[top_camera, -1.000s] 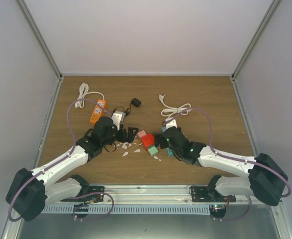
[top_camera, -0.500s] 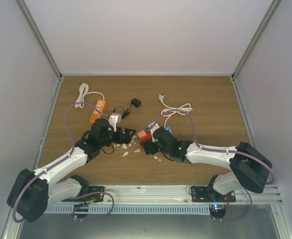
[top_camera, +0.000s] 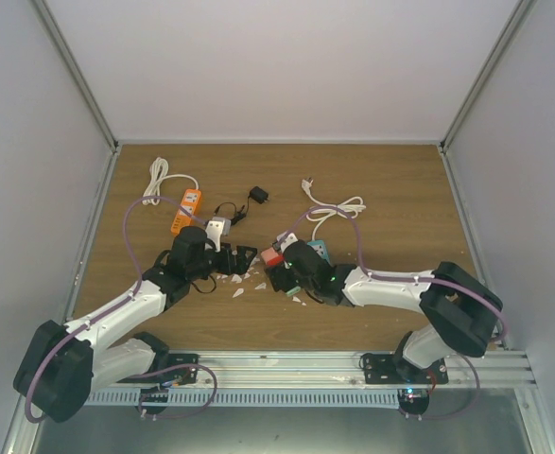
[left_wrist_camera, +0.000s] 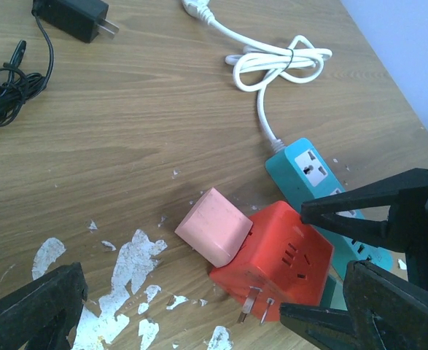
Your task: Insert the plug
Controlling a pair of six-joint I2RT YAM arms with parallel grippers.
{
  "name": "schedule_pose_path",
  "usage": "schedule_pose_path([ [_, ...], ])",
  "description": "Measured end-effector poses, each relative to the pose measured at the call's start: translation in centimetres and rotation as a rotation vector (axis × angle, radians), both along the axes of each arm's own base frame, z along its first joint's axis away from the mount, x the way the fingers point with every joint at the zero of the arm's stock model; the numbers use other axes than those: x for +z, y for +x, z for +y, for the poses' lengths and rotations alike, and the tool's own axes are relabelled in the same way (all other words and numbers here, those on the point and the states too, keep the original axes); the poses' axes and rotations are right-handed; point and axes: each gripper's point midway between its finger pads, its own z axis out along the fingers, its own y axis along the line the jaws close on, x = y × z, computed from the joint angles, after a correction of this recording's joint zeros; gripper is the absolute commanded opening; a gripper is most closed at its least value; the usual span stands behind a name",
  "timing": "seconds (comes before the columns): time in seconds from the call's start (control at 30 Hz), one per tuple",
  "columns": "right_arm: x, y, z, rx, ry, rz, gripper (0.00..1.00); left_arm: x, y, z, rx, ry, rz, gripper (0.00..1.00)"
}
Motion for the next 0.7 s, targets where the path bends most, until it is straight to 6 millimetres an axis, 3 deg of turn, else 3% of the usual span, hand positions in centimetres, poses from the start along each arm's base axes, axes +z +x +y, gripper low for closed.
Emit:
schedule_pose_path([
  [0.47, -1.2, 0.6, -0.6, -0.036, -0.049, -0.006, 0.84, 0.0, 0.0, 0.0, 0.0, 0.0, 0.001, 0.99],
  [0.7, -2.0, 0.6, -0.8, -0.039, -0.068, 0.006, 0.79, 0.0, 0.0, 0.0, 0.0, 0.0, 0.001, 0.99],
])
